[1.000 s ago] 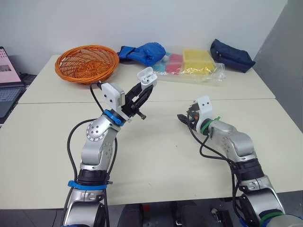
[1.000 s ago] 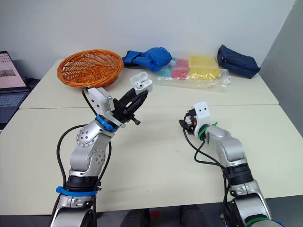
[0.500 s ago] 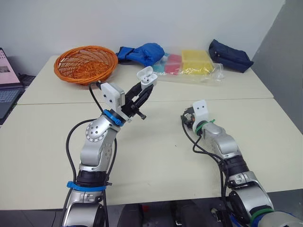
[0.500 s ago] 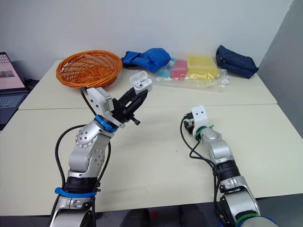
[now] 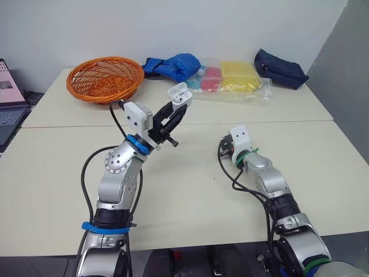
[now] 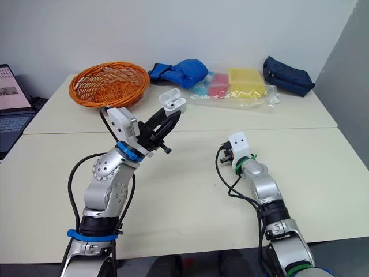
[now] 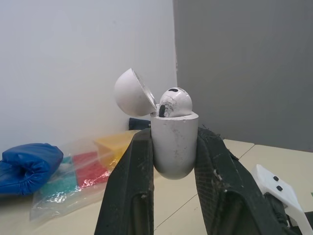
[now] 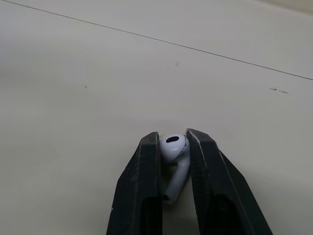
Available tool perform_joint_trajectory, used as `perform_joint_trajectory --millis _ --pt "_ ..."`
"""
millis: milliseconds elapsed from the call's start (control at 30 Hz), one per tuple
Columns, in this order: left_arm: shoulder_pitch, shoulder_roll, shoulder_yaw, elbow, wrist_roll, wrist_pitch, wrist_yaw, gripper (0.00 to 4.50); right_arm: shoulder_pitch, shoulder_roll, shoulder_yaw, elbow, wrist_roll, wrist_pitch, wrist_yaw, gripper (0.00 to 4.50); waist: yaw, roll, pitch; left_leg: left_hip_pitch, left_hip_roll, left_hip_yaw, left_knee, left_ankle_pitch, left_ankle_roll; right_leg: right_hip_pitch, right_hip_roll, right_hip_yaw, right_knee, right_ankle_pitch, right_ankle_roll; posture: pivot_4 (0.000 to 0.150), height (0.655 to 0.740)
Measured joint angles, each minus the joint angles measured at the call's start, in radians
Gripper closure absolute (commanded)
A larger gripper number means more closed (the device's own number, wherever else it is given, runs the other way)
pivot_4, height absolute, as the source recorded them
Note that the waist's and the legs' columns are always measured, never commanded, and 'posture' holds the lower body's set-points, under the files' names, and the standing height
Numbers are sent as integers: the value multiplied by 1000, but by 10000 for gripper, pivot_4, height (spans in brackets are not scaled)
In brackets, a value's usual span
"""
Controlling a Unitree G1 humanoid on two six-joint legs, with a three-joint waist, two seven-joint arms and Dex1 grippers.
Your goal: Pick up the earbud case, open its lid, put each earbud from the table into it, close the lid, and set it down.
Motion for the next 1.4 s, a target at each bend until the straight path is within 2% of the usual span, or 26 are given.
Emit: perform_joint_trajectory --millis 67,133,233,333,400,500,767,967,1333,1367,1400 --pt "12 3 1 -5 -1 0 -1 37502 50 -138 18 -95 41 29 168 40914 9 0 0 -2 -1 0 0 0 0 0 -1 -1 -1 -1 1 1500 7400" --pt "23 7 5 -6 -1 0 -4 37502 94 -330 23 -214 109 60 392 40914 14 2 1 -2 -3 1 1 0 0 0 -3 0 -2 -1 2 1500 7400" --pt "34 9 5 -7 -1 0 -5 37502 103 -554 7 -328 180 77 645 40914 6 1 1 0 -2 0 1 0 0 2 -2 -1 -3 -1 3 1500 7400" --pt "43 -2 -3 -21 -1 1 1 37502 156 -780 7 -330 203 15 887 40914 5 1 1 3 -2 -2 0 0 0 5 -2 -2 -2 -2 1 1500 7400" --pt "59 -1 -2 -29 -1 1 3 37502 182 -885 -4 -277 194 -58 1001 40914 3 1 1 5 -1 -1 0 0 0 6 -2 -2 -2 -2 1 1500 7400" --pt "61 -6 -7 -36 -1 2 3 37502 187 -910 -8 -226 178 -142 1067 40914 -7 1 1 9 -1 0 0 0 0 9 -1 0 -1 -2 0 1500 7400" --pt "100 -9 -7 -85 -1 30 14 37502 116 -909 114 100 -60 -313 1076 40914 -3 1 1 10 -2 2 0 0 0 9 -2 2 -1 -3 -1 1500 7400" --pt "107 -13 -13 -125 -2 52 25 37502 107 -908 115 150 -99 -381 1078 40914 0 1 1 10 -2 1 0 0 0 9 -2 1 -1 -2 0 1500 7400" --pt "128 -18 -15 -152 -7 90 26 37502 124 -928 109 152 -130 -390 1082 40914 6 1 1 10 -2 2 1 0 0 10 -2 1 -1 -3 -1 1500 7400" --pt "128 -19 -15 -152 -7 91 26 37502 124 -928 109 154 -131 -389 1083 33176 6 1 1 10 -2 2 1 0 0 10 -2 1 -1 -3 0 1500 7400" --pt "127 -19 -15 -152 -7 92 25 37502 124 -928 108 156 -132 -387 1084 31102 6 1 1 10 -2 1 1 0 0 10 -2 1 -1 -2 0 1500 7400"
